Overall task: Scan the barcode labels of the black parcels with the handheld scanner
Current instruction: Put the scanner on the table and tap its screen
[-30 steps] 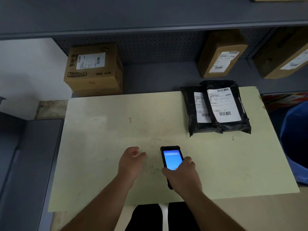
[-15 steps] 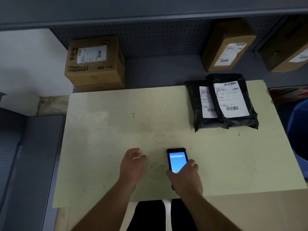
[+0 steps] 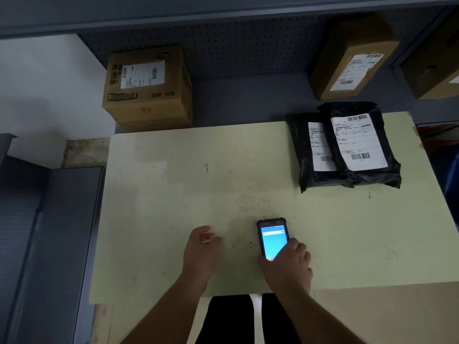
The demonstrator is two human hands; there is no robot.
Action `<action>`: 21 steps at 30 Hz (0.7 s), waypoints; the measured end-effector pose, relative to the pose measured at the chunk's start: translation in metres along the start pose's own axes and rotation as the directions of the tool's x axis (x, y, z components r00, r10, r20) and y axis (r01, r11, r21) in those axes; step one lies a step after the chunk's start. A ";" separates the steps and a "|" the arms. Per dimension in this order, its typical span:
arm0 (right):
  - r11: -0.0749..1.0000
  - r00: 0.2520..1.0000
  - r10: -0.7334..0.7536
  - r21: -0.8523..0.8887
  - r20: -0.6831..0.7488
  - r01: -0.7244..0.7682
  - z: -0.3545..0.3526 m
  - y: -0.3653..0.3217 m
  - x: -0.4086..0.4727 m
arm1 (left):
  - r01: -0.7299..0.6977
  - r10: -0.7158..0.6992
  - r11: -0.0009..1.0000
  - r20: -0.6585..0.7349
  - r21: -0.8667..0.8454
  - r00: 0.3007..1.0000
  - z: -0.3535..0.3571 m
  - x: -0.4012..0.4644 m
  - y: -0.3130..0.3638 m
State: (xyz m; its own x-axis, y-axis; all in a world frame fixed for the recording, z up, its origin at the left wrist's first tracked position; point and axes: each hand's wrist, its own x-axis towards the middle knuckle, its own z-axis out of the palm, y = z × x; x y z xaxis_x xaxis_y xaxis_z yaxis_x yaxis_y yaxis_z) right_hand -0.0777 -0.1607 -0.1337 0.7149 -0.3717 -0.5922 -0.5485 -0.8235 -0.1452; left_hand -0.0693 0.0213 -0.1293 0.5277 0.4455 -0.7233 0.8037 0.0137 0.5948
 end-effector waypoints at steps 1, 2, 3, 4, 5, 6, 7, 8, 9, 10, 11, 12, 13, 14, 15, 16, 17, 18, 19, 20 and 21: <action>1.000 1.000 0.000 -0.001 -0.002 0.000 0.001 0.000 0.000 | 0.003 -0.003 1.000 -0.003 0.007 1.000 -0.001 0.000 -0.001; 1.000 1.000 0.000 0.003 -0.006 0.000 0.002 0.000 0.000 | 0.006 -0.006 1.000 -0.006 0.014 1.000 -0.001 0.001 -0.001; 1.000 1.000 0.001 0.009 -0.010 -0.001 0.003 -0.001 0.001 | 0.007 -0.007 1.000 -0.006 0.018 1.000 -0.001 0.001 -0.001; 1.000 1.000 0.003 0.013 -0.014 -0.003 0.003 -0.002 0.001 | 0.009 -0.009 1.000 -0.005 0.021 1.000 -0.002 0.002 -0.002; 1.000 1.000 0.003 0.014 -0.016 -0.003 0.003 -0.003 0.001 | 0.012 -0.011 1.000 -0.003 0.024 1.000 -0.002 0.002 -0.002; 1.000 1.000 0.001 0.014 -0.018 -0.001 0.002 -0.003 0.001 | 0.012 -0.012 1.000 -0.003 0.028 1.000 -0.002 0.002 -0.002; 1.000 1.000 -0.002 0.013 -0.019 0.002 0.002 -0.004 0.002 | 0.012 -0.012 0.999 -0.003 0.030 1.000 -0.002 0.002 -0.002; 1.000 1.000 -0.003 0.012 -0.019 0.004 0.001 -0.004 0.002 | 0.013 -0.013 0.999 -0.002 0.029 1.000 -0.003 0.002 -0.003; 1.000 1.000 -0.007 0.012 -0.020 0.007 0.001 -0.005 0.002 | 0.013 -0.013 1.000 0.000 0.026 1.000 -0.003 0.002 -0.003; 1.000 1.000 -0.009 0.012 -0.022 0.010 0.001 -0.005 0.002 | 0.013 -0.013 1.000 0.000 0.020 1.000 -0.003 0.002 -0.004; 1.000 1.000 -0.010 0.014 -0.022 0.010 0.001 -0.006 0.003 | 0.013 -0.013 1.000 -0.001 0.019 1.000 -0.003 0.001 -0.004; 1.000 1.000 -0.009 0.017 -0.020 0.009 0.001 -0.006 0.003 | 0.011 -0.011 1.000 -0.002 0.017 1.000 -0.003 0.001 -0.005; 1.000 1.000 -0.009 0.018 -0.017 0.009 0.000 -0.006 0.004 | 0.009 -0.009 1.000 0.001 0.018 1.000 -0.003 0.001 -0.006; 1.000 1.000 -0.009 0.016 -0.011 0.009 0.000 -0.006 0.003 | 0.011 -0.011 1.000 0.005 0.019 1.000 -0.003 0.001 -0.007; 1.000 1.000 -0.010 0.013 -0.004 0.010 -0.001 -0.006 0.003 | 0.012 -0.012 1.000 0.007 0.019 1.000 -0.002 -0.001 -0.007; 1.000 1.000 -0.013 0.008 0.001 0.013 -0.002 -0.006 0.003 | 0.011 -0.011 1.000 0.008 0.018 1.000 -0.001 -0.001 -0.007; 1.000 1.000 -0.015 0.003 0.008 0.015 -0.003 -0.006 0.003 | 0.010 -0.010 1.000 0.010 0.017 1.000 -0.001 -0.001 -0.007; 1.000 1.000 -0.016 -0.001 0.014 0.016 -0.004 -0.006 0.003 | 0.008 -0.008 1.000 0.013 0.023 1.000 0.000 -0.001 -0.007; 1.000 1.000 -0.018 -0.004 0.017 0.018 -0.005 -0.005 0.004 | 0.004 -0.005 0.999 0.017 0.038 1.000 0.001 -0.002 -0.007; 1.000 1.000 -0.024 -0.007 0.018 0.024 -0.006 -0.005 0.004 | 0.000 -0.001 0.998 0.025 0.059 1.000 0.002 -0.003 -0.006; 0.999 0.999 -0.029 -0.013 0.020 0.030 -0.008 -0.004 0.003 | -0.002 -0.001 0.997 0.035 0.080 0.999 0.003 -0.004 -0.006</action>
State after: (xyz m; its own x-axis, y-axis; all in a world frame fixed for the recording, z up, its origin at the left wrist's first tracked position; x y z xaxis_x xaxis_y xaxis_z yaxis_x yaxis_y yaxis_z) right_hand -0.0695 -0.1620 -0.1287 0.7218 -0.3387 -0.6036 -0.5216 -0.8394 -0.1527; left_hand -0.0751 0.0168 -0.1311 0.5359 0.4142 -0.7357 0.8223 -0.0584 0.5661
